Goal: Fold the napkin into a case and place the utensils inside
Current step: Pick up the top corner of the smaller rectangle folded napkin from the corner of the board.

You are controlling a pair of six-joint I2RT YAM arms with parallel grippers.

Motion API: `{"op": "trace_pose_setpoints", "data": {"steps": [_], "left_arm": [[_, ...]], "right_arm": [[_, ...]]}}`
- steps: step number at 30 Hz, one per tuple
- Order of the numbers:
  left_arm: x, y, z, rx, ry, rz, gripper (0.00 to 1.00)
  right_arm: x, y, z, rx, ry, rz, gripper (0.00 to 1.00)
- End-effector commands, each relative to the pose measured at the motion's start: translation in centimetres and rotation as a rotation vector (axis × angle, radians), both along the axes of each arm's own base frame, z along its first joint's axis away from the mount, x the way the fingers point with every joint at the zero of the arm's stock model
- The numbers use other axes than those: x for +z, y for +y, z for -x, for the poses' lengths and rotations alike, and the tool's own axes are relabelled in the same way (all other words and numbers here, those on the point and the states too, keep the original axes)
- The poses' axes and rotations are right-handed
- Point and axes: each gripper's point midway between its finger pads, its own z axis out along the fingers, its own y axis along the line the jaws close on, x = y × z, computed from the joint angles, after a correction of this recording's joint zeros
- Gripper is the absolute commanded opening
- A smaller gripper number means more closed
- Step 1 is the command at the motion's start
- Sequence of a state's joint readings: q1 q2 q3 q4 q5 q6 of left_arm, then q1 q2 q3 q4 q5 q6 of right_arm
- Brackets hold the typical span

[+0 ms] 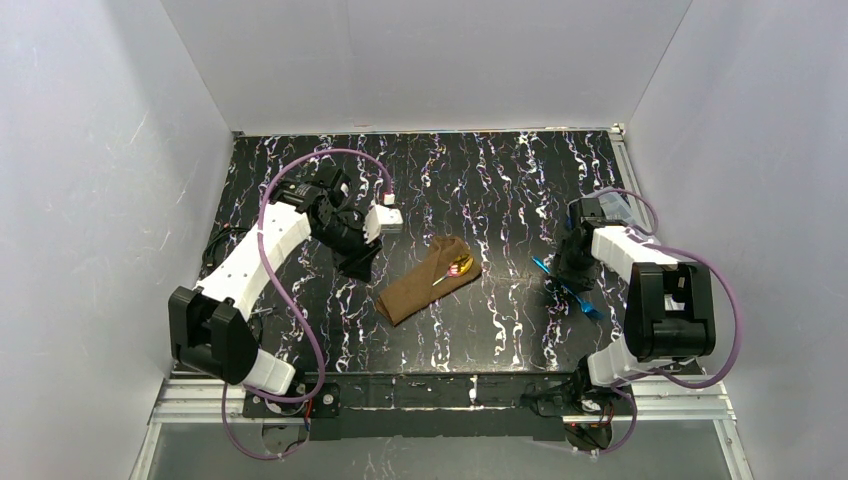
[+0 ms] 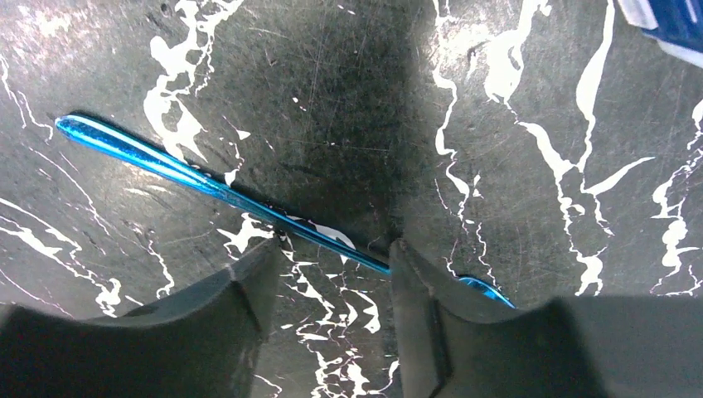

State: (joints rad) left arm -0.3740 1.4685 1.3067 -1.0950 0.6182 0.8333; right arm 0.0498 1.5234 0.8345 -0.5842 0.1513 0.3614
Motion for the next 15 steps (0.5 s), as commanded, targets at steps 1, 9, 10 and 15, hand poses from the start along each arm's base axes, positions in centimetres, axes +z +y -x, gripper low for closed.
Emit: {"op": "trace_pose_setpoints", "data": {"steps": [1, 9, 10, 15], "left_arm": [[2.5, -0.1, 0.2, 0.009, -0.045, 0.043, 0.28], [2.8, 0.0, 0.3, 0.013, -0.044, 0.038, 0.28], [2.9, 0.0, 0.4, 0.013, -0.045, 0.037, 0.28], [2.7, 0.2, 0.6, 0.013, -0.038, 0.027, 0.28]], "right_arm": [[-1.0, 0.3, 0.6, -0.007, 0.039, 0.017, 0.51], [-0.6, 6.4, -3.9, 0.082, -0.086, -0.098, 0.14], [-0.5, 7.4, -4.6, 0.109, -0.098, -0.101, 0.09], [-0.1, 10.7, -6.5, 0.199, -0.121, -0.073, 0.01]]}}
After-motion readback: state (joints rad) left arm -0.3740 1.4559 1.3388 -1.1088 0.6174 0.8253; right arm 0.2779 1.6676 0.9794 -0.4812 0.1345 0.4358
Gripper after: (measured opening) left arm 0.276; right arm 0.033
